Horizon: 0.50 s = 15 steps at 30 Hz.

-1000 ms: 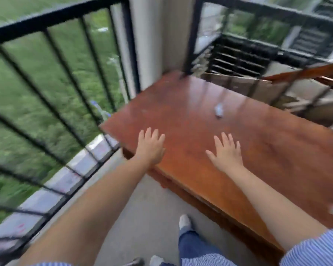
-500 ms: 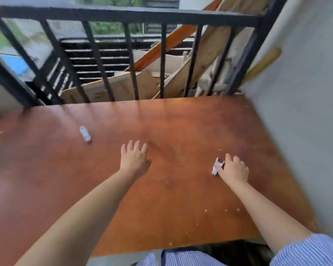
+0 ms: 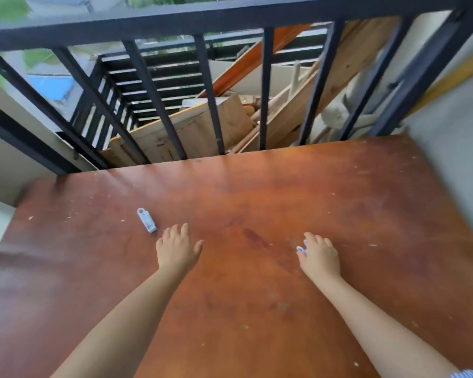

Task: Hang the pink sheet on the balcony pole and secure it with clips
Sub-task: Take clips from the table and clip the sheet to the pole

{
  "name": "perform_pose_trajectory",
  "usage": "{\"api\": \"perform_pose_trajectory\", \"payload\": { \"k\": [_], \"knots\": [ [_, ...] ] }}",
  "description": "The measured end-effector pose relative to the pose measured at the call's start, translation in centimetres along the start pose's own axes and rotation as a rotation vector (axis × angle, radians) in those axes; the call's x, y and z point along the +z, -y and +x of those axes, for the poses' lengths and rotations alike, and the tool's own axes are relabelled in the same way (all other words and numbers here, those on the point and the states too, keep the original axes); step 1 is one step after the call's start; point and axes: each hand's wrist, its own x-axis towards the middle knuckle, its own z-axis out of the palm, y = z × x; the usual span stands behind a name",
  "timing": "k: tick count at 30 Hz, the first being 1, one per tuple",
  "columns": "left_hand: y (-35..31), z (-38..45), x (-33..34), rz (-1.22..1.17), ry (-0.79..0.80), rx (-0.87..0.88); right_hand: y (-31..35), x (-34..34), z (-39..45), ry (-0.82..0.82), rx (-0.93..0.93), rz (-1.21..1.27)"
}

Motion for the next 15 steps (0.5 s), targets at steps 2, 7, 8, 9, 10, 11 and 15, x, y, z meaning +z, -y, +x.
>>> {"api": "perform_pose_trajectory", "payload": {
  "k": [2,7,8,9,10,11,15],
  "knots": [
    [3.0,2.2,-0.7,-0.104,-0.037,-0.124,4.6,0.9,0.8,0.015,-0.112,0.060],
    [8.3,7.7,-0.7,-0.274,-0.055,-0.318,13.0,3.0,2.2,0.008,-0.299,0.194],
    [9.1,8.9,-0.4,-0.287,-0.045,-0.337,14.2,3.6,2.5,0.004,-0.325,0.208],
    [9.8,10.1,-0.1,-0.287,-0.035,-0.338,15.0,4.2,2.8,-0.004,-0.345,0.220],
    [10.3,11.1,0.1,-0.272,-0.025,-0.321,15.7,4.7,3.1,-0.009,-0.352,0.226],
    [10.5,11.9,0.3,-0.256,-0.014,-0.293,16.1,5.0,3.3,-0.006,-0.349,0.228],
    [10.6,12.5,0.7,-0.301,0.026,-0.164,16.7,5.6,3.1,0.025,-0.323,0.238]
  ]
}}
